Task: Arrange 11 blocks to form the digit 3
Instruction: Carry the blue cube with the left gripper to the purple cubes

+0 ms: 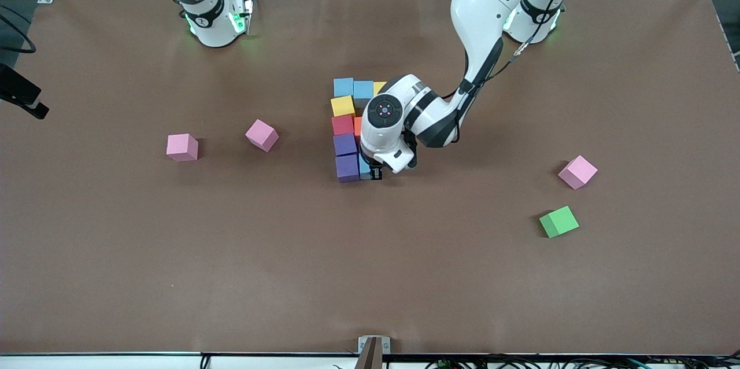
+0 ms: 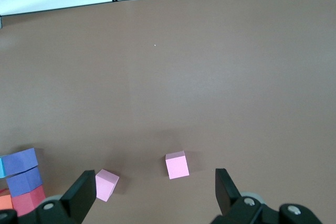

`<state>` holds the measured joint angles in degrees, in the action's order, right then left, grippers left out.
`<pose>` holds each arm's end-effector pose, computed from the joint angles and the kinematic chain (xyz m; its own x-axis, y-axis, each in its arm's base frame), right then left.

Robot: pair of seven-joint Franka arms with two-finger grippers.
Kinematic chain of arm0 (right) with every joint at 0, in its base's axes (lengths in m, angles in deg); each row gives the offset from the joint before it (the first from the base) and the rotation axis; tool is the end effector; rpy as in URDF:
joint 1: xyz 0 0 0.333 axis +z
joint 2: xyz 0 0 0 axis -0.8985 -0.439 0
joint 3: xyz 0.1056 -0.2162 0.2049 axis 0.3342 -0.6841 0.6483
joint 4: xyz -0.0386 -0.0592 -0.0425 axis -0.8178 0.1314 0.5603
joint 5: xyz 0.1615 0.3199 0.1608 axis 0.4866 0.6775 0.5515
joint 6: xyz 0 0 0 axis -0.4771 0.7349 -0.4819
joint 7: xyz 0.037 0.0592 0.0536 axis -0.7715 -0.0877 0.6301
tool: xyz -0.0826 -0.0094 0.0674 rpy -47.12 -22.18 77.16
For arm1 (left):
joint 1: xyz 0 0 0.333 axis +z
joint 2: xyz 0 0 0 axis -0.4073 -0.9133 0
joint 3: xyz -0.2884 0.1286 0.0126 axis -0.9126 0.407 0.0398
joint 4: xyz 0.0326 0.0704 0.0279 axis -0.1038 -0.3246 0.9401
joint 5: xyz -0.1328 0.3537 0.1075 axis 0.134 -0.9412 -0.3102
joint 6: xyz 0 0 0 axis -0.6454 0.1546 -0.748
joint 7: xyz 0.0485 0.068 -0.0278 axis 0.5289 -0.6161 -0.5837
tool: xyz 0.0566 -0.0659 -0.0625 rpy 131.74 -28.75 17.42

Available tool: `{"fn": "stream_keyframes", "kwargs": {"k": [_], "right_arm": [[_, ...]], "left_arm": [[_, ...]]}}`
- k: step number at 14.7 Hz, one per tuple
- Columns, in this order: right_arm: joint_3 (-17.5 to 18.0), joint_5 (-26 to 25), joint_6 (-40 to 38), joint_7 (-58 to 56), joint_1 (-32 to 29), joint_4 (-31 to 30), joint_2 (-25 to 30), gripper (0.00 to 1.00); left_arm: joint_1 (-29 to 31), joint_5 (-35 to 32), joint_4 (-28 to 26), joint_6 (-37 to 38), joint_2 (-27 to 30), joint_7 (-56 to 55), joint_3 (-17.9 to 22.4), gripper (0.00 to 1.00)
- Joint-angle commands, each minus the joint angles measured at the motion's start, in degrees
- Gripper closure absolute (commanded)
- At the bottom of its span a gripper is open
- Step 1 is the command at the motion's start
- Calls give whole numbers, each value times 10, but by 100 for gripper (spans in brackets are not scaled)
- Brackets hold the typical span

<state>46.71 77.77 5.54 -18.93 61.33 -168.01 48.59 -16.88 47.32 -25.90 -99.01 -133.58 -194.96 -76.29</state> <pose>0.5589 -0.0318 0.6878 0.9824 -0.1200 0.1434 -0.1192 -0.9928 -0.0138 0.5019 -0.5190 0.2055 -0.0208 0.9959 -0.0876 0.9993 0.0179 -0.0333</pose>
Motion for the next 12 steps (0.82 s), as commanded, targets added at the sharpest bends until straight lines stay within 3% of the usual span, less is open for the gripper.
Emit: {"fn": "stream_keyframes", "kwargs": {"k": [1, 4, 7, 10, 11, 12], "right_arm": [[3, -5, 3, -3, -4, -5, 9, 0], [3, -5, 3, -3, -4, -5, 9, 0], [3, -5, 3, -3, -4, -5, 9, 0], [3, -5, 3, -3, -4, -5, 9, 0], [3, -5, 3, -3, -4, -5, 9, 0], [3, -6, 3, -3, -4, -5, 9, 0]], "left_arm": [[-9, -8, 19, 2, -20, -3, 4, 84], [-8, -12, 23, 2, -24, -3, 4, 76], [-7, -12, 26, 2, -24, -3, 4, 57], [-7, -12, 31, 2, -24, -3, 4, 48], [-7, -12, 31, 2, -25, -3, 5, 39], [-8, -14, 31, 2, -24, -3, 6, 6]]}}
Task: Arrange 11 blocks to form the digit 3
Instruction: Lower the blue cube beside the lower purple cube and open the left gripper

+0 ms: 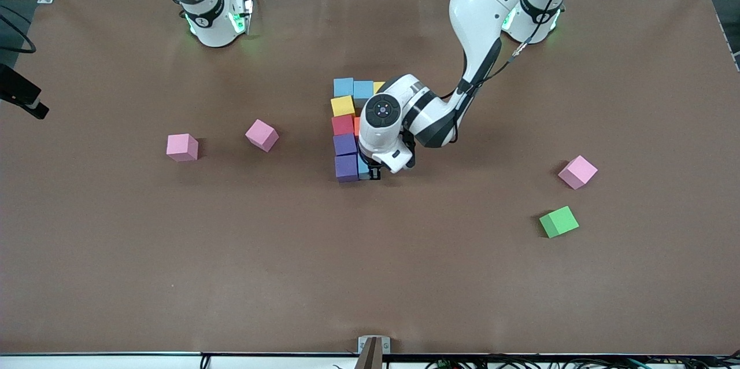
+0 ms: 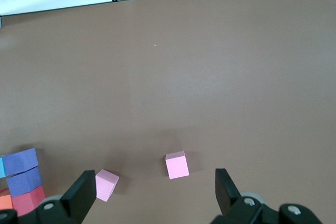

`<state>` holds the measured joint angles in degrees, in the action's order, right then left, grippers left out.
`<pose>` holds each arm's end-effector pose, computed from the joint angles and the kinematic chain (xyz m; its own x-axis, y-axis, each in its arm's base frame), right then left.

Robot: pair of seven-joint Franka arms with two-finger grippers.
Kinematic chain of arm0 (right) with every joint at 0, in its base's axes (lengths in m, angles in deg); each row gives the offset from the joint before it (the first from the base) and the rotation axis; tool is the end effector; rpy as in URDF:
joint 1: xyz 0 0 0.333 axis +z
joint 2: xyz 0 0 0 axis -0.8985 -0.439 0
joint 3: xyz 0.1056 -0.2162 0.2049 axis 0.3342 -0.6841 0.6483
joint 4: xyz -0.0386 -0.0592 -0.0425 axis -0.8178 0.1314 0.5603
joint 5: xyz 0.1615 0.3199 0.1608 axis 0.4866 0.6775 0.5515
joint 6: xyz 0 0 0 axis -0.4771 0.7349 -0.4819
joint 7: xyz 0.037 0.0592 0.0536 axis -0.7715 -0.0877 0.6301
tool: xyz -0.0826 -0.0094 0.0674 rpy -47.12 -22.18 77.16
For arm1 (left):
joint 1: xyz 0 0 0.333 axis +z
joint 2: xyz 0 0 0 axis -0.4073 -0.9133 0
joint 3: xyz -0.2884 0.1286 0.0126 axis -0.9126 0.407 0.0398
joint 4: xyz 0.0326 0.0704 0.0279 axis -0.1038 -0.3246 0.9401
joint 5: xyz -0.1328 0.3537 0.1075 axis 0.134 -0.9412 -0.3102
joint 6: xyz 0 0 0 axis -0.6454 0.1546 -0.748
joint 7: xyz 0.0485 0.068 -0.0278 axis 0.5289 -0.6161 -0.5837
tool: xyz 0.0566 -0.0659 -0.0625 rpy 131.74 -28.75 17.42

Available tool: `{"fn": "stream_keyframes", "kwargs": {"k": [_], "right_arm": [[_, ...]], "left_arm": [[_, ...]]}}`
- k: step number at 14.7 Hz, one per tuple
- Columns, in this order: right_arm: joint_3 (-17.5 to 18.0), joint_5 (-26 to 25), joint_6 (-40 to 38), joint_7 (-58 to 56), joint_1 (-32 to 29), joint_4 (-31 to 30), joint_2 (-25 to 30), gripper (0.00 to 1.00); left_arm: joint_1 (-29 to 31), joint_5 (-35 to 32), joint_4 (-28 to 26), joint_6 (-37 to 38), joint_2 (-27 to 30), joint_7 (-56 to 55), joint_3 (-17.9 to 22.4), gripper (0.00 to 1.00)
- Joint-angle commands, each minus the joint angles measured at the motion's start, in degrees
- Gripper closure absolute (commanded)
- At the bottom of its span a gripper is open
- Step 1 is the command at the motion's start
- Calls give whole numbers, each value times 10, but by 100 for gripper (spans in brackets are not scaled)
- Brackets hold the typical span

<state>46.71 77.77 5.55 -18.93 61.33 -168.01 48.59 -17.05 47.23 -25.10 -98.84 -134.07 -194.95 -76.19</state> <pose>0.5589 -0.0318 0.6879 0.9823 -0.1200 0.1436 -0.1192 -0.9928 -0.0138 0.5032 -0.5213 0.2051 -0.0184 0.9959 -0.0881 0.9994 0.0158 -0.0303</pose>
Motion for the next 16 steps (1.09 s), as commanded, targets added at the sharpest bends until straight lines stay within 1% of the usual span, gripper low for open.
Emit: {"fn": "stream_keyframes", "kwargs": {"k": [1, 7, 12, 16], "right_arm": [[3, -6, 3, -3, -4, -5, 9, 0], [3, -5, 3, -3, -4, -5, 9, 0], [3, -3, 3, -3, -4, -5, 9, 0], [3, -5, 3, -5, -4, -5, 9, 0]], "left_arm": [[-7, -14, 23, 0, -19, -2, 5, 1], [-7, -13, 23, 7, -8, 6, 5, 0], [-4, -13, 22, 9, 24, 6, 1, 0], [4, -14, 18, 48, 54, 5, 5, 0]]}}
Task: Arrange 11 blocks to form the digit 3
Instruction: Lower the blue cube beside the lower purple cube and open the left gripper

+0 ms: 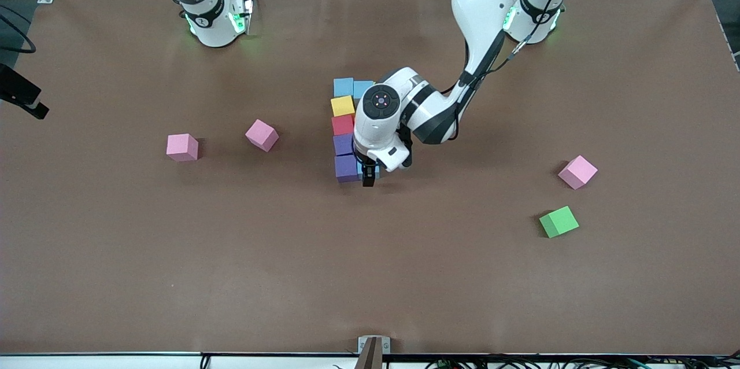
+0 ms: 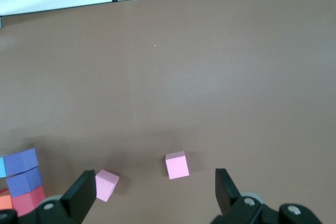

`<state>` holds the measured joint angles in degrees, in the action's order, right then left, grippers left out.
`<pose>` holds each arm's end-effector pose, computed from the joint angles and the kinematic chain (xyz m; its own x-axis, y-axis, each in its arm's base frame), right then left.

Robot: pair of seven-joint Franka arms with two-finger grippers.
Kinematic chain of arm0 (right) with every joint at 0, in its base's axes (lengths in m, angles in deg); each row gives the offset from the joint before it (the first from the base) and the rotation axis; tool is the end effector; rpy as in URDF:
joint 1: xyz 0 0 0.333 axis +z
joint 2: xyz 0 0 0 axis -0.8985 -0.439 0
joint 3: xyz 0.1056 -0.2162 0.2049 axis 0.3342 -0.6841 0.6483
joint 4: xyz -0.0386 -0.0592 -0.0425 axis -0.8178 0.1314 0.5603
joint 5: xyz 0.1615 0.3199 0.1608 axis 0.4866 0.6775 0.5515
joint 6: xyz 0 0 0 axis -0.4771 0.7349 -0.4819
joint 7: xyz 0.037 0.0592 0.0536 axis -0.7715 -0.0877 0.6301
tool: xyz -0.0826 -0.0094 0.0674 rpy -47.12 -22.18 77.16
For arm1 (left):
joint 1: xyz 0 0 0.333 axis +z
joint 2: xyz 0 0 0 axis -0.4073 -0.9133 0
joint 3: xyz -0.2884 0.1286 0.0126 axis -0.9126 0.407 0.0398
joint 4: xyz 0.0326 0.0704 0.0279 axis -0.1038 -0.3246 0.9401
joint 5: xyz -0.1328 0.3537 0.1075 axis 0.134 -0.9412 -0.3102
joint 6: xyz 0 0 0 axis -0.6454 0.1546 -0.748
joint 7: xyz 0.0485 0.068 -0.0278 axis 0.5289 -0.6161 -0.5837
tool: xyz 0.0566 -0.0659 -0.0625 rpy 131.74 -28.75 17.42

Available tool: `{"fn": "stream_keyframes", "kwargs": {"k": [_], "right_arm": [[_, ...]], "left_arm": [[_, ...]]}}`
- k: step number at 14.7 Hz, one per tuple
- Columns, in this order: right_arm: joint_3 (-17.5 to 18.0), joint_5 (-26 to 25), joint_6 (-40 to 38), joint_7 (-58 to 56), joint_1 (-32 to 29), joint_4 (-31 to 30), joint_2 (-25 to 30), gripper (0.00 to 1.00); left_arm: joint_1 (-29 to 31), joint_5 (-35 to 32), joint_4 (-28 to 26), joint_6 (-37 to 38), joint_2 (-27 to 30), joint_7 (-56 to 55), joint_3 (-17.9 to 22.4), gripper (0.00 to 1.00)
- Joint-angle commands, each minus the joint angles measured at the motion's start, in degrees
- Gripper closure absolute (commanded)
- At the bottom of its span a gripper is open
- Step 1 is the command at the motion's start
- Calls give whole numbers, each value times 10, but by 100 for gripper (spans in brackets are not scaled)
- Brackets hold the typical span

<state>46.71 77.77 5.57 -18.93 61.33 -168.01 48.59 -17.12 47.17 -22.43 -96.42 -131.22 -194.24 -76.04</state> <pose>0.5589 -0.0318 0.6879 0.9823 -0.1200 0.1439 -0.1192 -0.9928 -0.0138 0.5141 -0.5292 0.2582 -0.0016 0.9925 -0.1225 0.9999 0.0032 0.0129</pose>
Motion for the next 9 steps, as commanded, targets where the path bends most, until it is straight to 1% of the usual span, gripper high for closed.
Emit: {"fn": "stream_keyframes", "kwargs": {"k": [1, 5, 7, 9], "right_arm": [[3, -5, 1, -5, -4, -5, 9, 0], [3, -6, 1, -5, -5, -5, 9, 0], [3, -5, 1, -5, -4, -5, 9, 0], [3, -5, 2, -6, -4, -5, 8, 0]], "left_arm": [[7, -15, -7, 37, 32, -1, 6, 0], [48, -45, -9, 63, 52, 34, 8, 0], [77, -58, -10, 86, 62, 81, 8, 0], [115, -61, -10, 124, 73, 144, 8, 0]]}}
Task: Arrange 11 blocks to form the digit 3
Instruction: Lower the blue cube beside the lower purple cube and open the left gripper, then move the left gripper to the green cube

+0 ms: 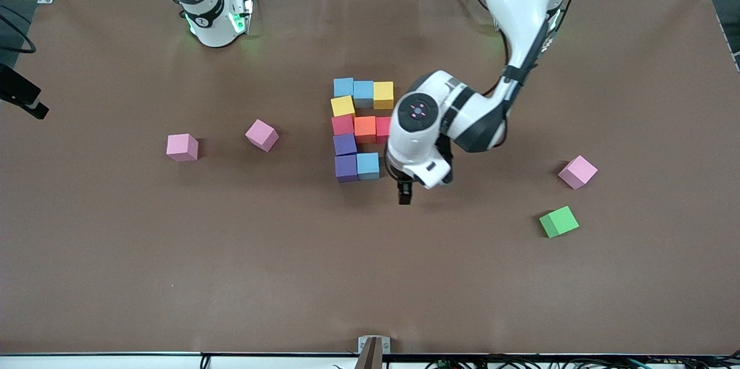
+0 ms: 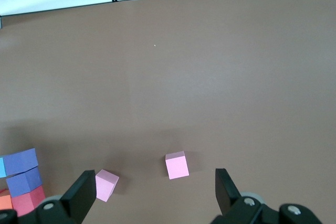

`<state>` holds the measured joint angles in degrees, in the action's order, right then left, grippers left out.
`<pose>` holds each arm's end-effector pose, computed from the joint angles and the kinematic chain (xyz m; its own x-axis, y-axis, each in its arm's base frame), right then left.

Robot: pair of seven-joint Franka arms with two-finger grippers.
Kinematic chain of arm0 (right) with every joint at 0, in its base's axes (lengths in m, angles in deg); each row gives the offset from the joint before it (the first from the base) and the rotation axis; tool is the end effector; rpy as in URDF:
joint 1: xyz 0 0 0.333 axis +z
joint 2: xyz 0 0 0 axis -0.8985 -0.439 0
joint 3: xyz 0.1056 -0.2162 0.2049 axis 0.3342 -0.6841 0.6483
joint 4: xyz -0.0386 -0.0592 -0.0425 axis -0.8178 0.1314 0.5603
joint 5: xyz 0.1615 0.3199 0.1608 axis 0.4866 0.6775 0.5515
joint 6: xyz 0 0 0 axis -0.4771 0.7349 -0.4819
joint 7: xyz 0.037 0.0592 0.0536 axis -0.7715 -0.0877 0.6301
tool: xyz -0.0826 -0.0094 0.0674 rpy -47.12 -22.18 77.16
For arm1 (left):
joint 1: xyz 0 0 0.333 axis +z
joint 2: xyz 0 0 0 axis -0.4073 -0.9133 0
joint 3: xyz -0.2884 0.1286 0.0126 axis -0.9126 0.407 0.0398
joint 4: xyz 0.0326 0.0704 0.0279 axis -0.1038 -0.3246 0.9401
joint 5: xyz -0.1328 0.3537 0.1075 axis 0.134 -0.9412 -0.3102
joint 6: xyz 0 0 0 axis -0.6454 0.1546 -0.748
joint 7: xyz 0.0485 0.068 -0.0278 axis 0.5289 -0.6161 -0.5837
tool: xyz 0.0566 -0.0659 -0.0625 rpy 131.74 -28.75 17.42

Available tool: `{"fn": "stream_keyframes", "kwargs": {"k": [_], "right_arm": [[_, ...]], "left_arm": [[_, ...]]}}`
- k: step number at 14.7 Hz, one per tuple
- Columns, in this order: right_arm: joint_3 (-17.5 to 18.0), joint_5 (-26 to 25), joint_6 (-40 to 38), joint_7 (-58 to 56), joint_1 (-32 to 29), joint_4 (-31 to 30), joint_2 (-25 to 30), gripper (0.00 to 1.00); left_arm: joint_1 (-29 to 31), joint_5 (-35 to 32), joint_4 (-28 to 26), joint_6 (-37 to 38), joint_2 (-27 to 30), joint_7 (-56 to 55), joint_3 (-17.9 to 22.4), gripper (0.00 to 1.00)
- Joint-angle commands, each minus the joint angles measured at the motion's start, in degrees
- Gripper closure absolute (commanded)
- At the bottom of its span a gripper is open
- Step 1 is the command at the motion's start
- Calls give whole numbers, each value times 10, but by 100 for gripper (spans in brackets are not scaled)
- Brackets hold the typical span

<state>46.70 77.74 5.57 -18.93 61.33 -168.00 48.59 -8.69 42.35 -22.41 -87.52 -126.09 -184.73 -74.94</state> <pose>0.5589 -0.0319 0.6880 0.9822 -0.1201 0.1441 -0.1195 -0.9927 -0.0133 0.5858 -0.4299 0.3084 0.0535 0.9985 -0.0065 0.9980 -0.0532 0.0333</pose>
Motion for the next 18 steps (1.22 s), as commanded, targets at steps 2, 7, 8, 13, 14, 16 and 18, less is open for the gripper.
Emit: {"fn": "stream_keyframes", "kwargs": {"k": [2, 7, 8, 13, 14, 16, 18], "right_arm": [[3, -6, 1, -7, -3, -5, 9, 0], [3, -5, 0, -8, -5, -5, 8, 0], [2, -5, 1, -8, -5, -5, 9, 0], [2, -4, 1, -8, -5, -5, 9, 0], [2, -4, 0, -10, -5, -5, 9, 0], [2, -4, 0, -33, -6, -5, 8, 0], [2, -4, 1, -41, -5, -5, 8, 0]], "left_arm": [[62, -12, -11, 52, 29, 121, -3, 0], [126, -12, -16, 92, 30, 269, -3, 1], [136, -12, -17, 95, 32, 299, -4, 1], [189, -12, -39, 100, 37, 418, -4, 1], [199, -12, -48, 98, 37, 448, -4, 1], [222, -12, -62, 94, 36, 502, -4, 1], [245, -16, -76, 94, 37, 593, -4, 1]]}}
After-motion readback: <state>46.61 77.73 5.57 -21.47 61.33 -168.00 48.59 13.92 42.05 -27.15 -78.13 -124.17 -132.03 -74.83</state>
